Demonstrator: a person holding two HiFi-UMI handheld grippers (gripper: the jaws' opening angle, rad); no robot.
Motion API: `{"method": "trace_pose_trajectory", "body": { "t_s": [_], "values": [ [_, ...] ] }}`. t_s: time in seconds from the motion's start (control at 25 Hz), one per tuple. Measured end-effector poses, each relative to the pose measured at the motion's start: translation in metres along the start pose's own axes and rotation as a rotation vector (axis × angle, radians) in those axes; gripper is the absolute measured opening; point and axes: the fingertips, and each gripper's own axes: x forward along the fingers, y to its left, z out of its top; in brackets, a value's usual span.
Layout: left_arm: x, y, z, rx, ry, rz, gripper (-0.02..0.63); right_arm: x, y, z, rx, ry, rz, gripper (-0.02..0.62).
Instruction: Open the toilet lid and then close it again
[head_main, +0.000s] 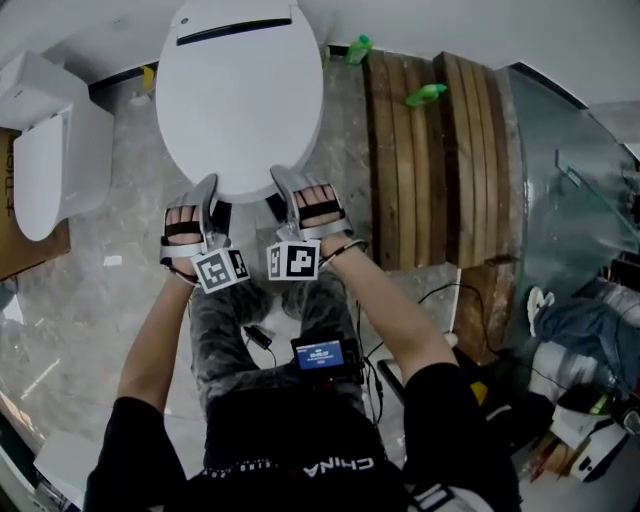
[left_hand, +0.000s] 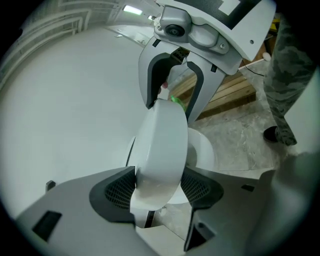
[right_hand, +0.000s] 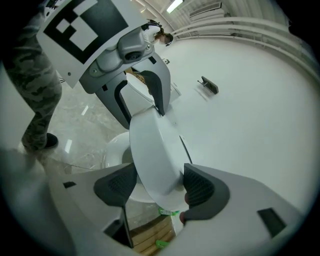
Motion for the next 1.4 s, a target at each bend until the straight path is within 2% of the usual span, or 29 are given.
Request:
{"method": "trace_pose_trajectory", "body": {
  "t_s": [0.68, 0.84, 1.12, 1.4],
  "values": [
    [0.062, -0.094, -0.03, 0.055, 0.033, 0.063, 0.294, 0.05, 0.094, -0.042, -0.021, -0.073, -0.025, 0.295],
    [0.071, -0.112, -0.034, 0.053, 0.043, 0.034, 0.299, 0.058, 0.11, -0.05, -0.008, -0.06, 0.011, 0.295],
    [0.083, -0.133, -0.039, 0.018, 0.045, -0.066, 0.301, 0.072, 0.129, -0.061, -0.003, -0.008, 0.081, 0.295],
    [0.089, -0.146, -0.044, 0.016, 0.051, -0.186, 0.3, 0.079, 0.137, -0.071, 0.086, 0.08, 0.183, 0.291]
  ]
}}
